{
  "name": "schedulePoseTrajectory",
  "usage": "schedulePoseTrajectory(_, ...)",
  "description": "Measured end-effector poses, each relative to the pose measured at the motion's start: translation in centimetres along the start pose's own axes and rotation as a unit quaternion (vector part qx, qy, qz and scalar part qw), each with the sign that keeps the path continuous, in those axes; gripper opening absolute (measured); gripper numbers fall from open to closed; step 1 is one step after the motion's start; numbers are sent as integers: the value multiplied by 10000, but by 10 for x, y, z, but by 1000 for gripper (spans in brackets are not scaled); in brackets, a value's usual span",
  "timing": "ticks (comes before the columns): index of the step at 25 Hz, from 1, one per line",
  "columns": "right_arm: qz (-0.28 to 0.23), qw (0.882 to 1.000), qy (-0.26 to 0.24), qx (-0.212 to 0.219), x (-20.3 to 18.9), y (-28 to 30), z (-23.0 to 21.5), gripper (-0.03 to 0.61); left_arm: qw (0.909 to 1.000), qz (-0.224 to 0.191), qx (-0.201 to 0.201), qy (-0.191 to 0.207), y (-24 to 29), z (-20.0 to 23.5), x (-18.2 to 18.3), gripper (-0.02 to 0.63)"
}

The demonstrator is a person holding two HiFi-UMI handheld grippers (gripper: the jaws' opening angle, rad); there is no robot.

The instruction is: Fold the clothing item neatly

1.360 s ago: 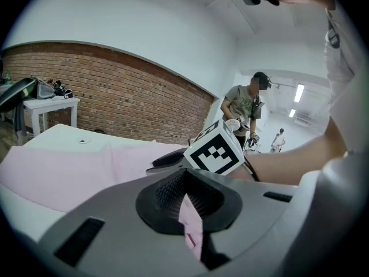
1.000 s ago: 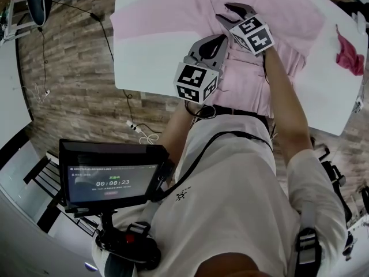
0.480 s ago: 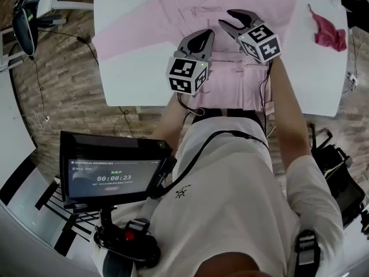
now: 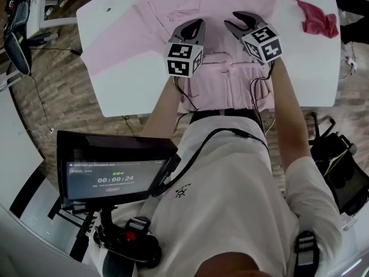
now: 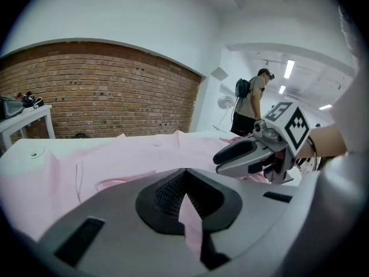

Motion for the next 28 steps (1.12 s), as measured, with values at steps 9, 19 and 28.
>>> schedulePoseTrajectory(9,168,9997,180,-61,-15,-7,0,170,9983,343,475,-20,3,24,-4,3)
schedulePoseTrajectory(19,355,9993,-74,-19,-17,-3,9,170,9632,832,659,2470,-8,29,15,71)
schedulePoseTrajectory(28,304,9995,0,-13,-25,1,0,170,9481,1284,525,2861,27,30,2,95)
Point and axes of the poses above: the fingertips, and each gripper's own axes: y forward along the fingers, z to its left, x out of its top, the point moved 4 cm from there along -y, backward along the fingers, and after that the axes turned 5 degrees about x, right-handed, at the moved point
